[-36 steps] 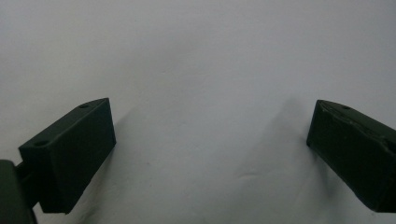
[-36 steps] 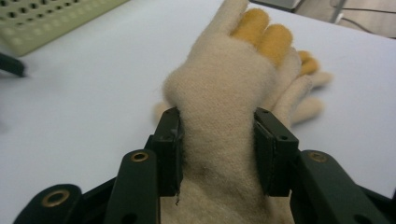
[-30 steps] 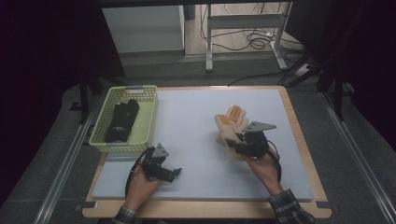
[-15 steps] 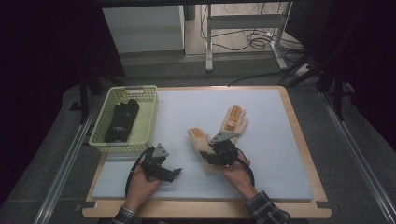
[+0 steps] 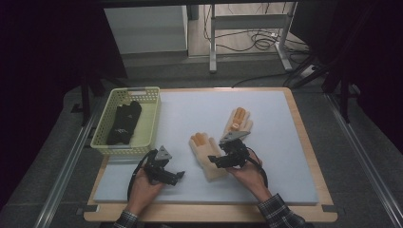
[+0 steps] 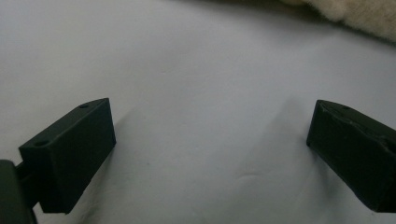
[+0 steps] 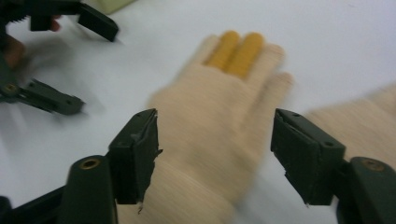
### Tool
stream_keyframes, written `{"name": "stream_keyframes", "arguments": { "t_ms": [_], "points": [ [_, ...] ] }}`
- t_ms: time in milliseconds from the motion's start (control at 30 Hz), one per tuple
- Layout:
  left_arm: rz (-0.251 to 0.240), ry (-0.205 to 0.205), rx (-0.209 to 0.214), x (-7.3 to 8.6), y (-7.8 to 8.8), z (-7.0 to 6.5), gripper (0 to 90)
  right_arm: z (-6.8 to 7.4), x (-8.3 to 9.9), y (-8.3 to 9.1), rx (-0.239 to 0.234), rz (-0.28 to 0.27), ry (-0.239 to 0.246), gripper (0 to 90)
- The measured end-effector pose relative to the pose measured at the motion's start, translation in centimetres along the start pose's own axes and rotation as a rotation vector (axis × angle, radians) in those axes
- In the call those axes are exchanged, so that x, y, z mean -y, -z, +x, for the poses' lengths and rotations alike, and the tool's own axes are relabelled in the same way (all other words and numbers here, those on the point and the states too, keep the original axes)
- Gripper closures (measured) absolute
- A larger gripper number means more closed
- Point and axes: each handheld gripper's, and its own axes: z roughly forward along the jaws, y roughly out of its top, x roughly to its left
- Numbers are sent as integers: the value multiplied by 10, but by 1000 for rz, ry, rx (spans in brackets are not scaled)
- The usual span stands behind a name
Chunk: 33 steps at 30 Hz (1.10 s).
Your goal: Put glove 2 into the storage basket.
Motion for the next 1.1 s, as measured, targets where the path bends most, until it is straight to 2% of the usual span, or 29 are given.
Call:
{"name": "stream_keyframes", "arguments": {
  "t_ms": [100,267,367,700,1100],
  "points": [
    [0,1,0,0,0,0,14,-8,10,4,20,24,5,552],
    [0,1,0,0,0,0,14,-12,28,6,19,57,14,752],
    [-1,0,0,0,0,0,14,-11,35,8,19,63,27,821],
    [-1,0,0,0,0,0,14,-2,48,5,-33,55,34,821],
    [-1,0,0,0,0,0,14,20,43,-8,-88,37,69,785]
  ]
}}
